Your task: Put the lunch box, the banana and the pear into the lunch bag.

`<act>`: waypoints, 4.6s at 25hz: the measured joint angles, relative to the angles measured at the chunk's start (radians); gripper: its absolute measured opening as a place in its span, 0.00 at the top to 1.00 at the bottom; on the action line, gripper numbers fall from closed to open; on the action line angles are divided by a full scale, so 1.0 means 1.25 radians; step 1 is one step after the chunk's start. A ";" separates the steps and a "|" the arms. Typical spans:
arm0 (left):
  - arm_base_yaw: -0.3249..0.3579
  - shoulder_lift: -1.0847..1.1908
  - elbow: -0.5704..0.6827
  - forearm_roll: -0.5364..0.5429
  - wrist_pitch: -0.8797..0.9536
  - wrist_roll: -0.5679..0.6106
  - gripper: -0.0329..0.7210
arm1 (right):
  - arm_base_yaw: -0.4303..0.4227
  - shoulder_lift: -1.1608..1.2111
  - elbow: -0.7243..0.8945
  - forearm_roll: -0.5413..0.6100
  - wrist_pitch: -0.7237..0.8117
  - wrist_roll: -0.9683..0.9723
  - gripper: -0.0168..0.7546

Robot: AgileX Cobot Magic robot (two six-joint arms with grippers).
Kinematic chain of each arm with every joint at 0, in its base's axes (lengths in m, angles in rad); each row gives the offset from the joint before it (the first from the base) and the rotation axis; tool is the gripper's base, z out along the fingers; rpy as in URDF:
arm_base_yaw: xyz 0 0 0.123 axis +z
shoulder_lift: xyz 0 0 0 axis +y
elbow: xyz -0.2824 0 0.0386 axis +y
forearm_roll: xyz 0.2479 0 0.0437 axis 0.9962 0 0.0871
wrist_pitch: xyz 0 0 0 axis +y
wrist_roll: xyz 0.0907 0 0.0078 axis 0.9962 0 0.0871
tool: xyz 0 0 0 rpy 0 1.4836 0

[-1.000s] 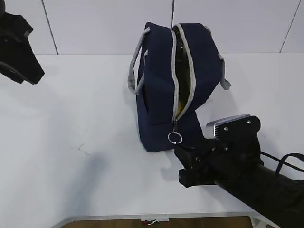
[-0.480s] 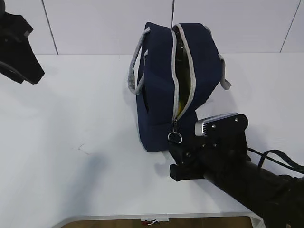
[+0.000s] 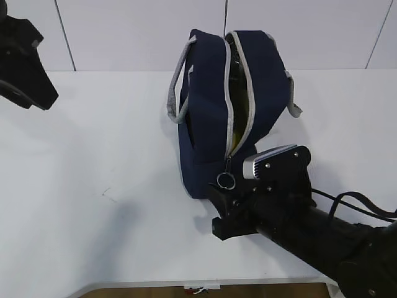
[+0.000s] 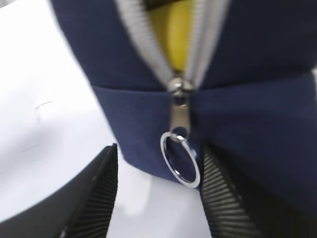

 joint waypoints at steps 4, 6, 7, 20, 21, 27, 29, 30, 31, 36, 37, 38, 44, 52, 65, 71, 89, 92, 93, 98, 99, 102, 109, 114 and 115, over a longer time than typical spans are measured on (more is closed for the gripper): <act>0.000 0.000 0.000 0.000 0.000 0.000 0.62 | 0.000 0.000 0.000 -0.013 0.001 -0.001 0.42; 0.000 0.000 0.000 0.000 0.000 0.000 0.62 | 0.000 0.000 0.000 -0.013 0.001 -0.001 0.42; 0.000 0.000 0.000 0.000 0.000 0.000 0.62 | 0.000 0.000 0.000 -0.013 0.002 -0.001 0.42; 0.000 0.000 0.000 -0.007 0.000 0.000 0.62 | 0.000 0.003 0.000 -0.006 0.002 -0.001 0.55; 0.000 0.000 0.000 -0.009 0.000 0.000 0.62 | 0.000 0.003 0.000 -0.006 0.002 -0.001 0.57; 0.000 0.000 0.000 -0.025 0.000 0.000 0.62 | 0.000 0.003 0.000 -0.005 0.002 -0.001 0.62; 0.000 0.000 0.000 -0.027 0.000 0.000 0.62 | 0.000 0.003 0.000 -0.002 0.002 -0.001 0.62; 0.000 0.000 0.000 -0.027 0.000 0.000 0.62 | 0.000 0.003 0.000 -0.001 0.002 -0.001 0.62; 0.000 0.000 0.000 -0.027 0.000 0.000 0.62 | 0.000 0.003 0.000 0.000 0.002 -0.001 0.62; 0.000 0.000 0.000 -0.029 0.000 0.000 0.62 | 0.000 0.003 0.000 0.000 0.002 -0.001 0.69; 0.000 0.000 0.000 -0.029 0.000 0.000 0.62 | 0.000 0.003 0.000 0.000 0.002 -0.001 0.69; 0.000 0.000 0.000 -0.029 0.000 0.000 0.62 | 0.000 0.003 0.000 0.000 0.002 -0.001 0.70; 0.000 0.000 0.000 -0.029 0.000 0.000 0.62 | 0.000 0.003 0.000 0.000 0.002 -0.001 0.70; 0.000 0.000 0.000 -0.029 0.000 0.000 0.62 | 0.000 0.003 0.000 0.000 0.003 -0.001 0.70; 0.000 0.000 0.000 -0.029 0.000 0.000 0.62 | 0.000 0.003 0.000 0.008 0.023 -0.001 0.71; 0.000 0.000 0.000 -0.037 0.000 0.000 0.62 | 0.000 0.003 0.000 0.025 0.023 -0.001 0.90; 0.000 0.000 0.000 -0.060 0.000 0.000 0.62 | 0.000 -0.175 0.000 0.028 0.216 -0.001 0.96; 0.000 0.000 0.000 -0.060 0.000 0.000 0.62 | 0.000 -0.242 0.000 0.028 0.274 -0.001 0.96; 0.000 0.000 0.000 -0.062 0.000 0.000 0.62 | 0.000 -0.259 0.000 0.028 0.293 -0.001 0.96; 0.000 0.000 0.000 -0.063 0.000 0.000 0.62 | 0.000 -0.336 -0.030 0.031 0.414 -0.001 0.96; 0.000 0.000 0.000 -0.063 0.000 0.000 0.62 | 0.000 -0.345 -0.042 0.031 0.442 -0.001 0.96; 0.000 0.000 0.000 -0.063 0.000 0.000 0.62 | 0.000 -0.362 -0.094 0.031 0.516 -0.006 0.96; 0.000 0.000 0.000 -0.047 0.000 0.028 0.63 | 0.000 -0.367 -0.234 0.031 0.682 -0.014 0.96; 0.000 0.000 0.000 -0.011 0.000 0.044 0.64 | 0.000 -0.367 -0.350 0.026 0.789 -0.015 0.96; 0.000 0.000 0.000 -0.007 0.000 0.050 0.64 | 0.000 -0.367 -0.372 0.024 0.815 -0.017 0.96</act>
